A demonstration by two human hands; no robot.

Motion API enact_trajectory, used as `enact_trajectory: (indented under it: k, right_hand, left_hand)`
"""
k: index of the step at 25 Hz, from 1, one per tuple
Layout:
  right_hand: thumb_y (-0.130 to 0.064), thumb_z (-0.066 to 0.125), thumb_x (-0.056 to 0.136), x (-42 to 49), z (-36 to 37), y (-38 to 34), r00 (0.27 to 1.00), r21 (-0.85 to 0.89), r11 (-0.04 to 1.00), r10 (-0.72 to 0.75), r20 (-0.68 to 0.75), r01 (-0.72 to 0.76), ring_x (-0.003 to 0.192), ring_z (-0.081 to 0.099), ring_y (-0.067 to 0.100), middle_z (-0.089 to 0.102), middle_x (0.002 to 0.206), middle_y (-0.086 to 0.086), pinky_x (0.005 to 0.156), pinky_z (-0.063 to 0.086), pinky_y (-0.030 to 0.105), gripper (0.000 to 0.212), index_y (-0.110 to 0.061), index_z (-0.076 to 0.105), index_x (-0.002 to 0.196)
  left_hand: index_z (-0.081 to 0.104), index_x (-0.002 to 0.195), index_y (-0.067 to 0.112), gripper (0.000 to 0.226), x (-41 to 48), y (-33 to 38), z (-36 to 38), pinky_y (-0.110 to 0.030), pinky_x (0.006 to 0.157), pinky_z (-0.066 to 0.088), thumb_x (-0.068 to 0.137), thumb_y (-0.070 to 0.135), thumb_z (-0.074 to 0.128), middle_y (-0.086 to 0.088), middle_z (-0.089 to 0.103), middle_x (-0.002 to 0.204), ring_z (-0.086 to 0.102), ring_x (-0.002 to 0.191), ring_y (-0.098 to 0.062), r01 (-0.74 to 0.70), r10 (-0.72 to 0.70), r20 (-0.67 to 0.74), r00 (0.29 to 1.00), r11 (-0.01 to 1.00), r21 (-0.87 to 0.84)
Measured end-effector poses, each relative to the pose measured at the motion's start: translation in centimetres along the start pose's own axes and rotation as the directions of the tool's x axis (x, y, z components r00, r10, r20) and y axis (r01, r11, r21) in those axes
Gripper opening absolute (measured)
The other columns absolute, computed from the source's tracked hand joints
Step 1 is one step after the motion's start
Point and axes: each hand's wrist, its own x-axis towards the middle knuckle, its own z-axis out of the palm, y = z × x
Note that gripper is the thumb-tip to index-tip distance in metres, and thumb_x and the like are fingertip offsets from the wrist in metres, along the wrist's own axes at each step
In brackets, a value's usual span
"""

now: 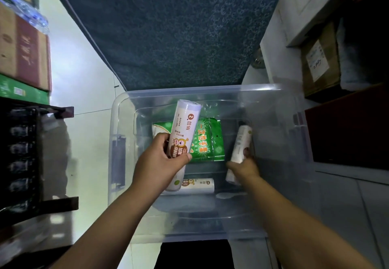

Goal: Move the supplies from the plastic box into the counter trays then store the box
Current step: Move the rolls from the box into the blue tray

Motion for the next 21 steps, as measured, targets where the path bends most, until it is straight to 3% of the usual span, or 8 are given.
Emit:
enact_trajectory:
  k: [2,5,9,14,18,21]
  right_hand:
    - [-0.019,0.076,0.068,-2.2,-1.3,-1.0,0.999,0.045,0.998,-0.032,-0.037,0.033,0.090,0.063,0.033,0.064,0.109,0.021,0.071,0.051,0.034,0.055,-0.003,0.052,0.115]
    - [-0.021,0.073,0.067,-6.9,-3.6,-1.9,0.978,0.010,0.980,-0.195,-0.078,0.196,0.075,0.057,0.027,0.063,0.102,0.015,0.064,0.047,0.032,0.047,-0.012,0.044,0.103]
    - [-0.029,0.070,0.067,-17.0,-7.5,-1.5,0.919,-0.086,0.933,-0.359,-0.164,0.349,0.077,0.061,0.026,0.064,0.098,0.006,0.061,0.051,0.034,0.046,-0.025,0.038,0.099]
    - [-0.034,0.069,0.065,-29.4,-13.4,2.0,0.847,-0.224,0.882,-0.463,-0.262,0.413,0.085,0.064,0.022,0.062,0.101,-0.005,0.068,0.054,0.037,0.053,-0.034,0.036,0.108]
    - [-0.036,0.064,0.064,-37.4,-18.6,7.4,0.778,-0.261,0.886,-0.462,-0.426,0.383,0.074,0.054,0.011,0.056,0.092,-0.016,0.053,0.039,0.024,0.053,-0.046,0.032,0.106]
    - [-0.037,0.065,0.063,-42.3,-21.3,12.2,0.744,-0.247,0.915,-0.404,-0.533,0.319,0.070,0.052,0.008,0.051,0.085,-0.019,0.050,0.035,0.020,0.055,-0.049,0.032,0.106]
  left_hand:
    - [0.050,0.083,0.055,0.035,-1.5,0.0,-1.4,-0.025,0.063,0.049,0.053,0.056,0.068,0.025,0.066,0.079,0.063,0.072,0.005,-0.015,0.014,-0.010,1.000,0.998,-0.069]
    - [0.050,0.082,0.055,0.036,-4.2,0.2,-3.7,-0.022,0.058,0.045,0.052,0.058,0.068,0.020,0.067,0.081,0.063,0.072,0.004,-0.065,0.064,-0.009,0.998,0.994,-0.093]
    - [0.050,0.085,0.052,0.035,-9.3,0.8,-7.8,-0.015,0.054,0.039,0.060,0.049,0.074,0.023,0.064,0.080,0.061,0.071,0.004,-0.162,0.162,0.001,0.987,0.986,-0.037]
    - [0.057,0.108,0.034,0.047,-14.3,3.8,-10.7,-0.019,0.053,0.040,0.066,0.041,0.078,0.015,0.063,0.092,0.057,0.074,0.004,-0.293,0.291,0.051,0.955,0.956,0.035]
    - [0.055,0.107,0.036,0.046,-18.1,8.4,-9.7,-0.020,0.052,0.042,0.067,0.038,0.078,0.016,0.062,0.087,0.057,0.072,0.003,-0.416,0.409,0.147,0.901,0.909,0.017]
    - [0.056,0.104,0.037,0.045,-20.9,11.1,-7.8,-0.026,0.058,0.048,0.066,0.031,0.079,0.010,0.066,0.092,0.062,0.077,-0.005,-0.501,0.494,0.234,0.837,0.865,-0.034]
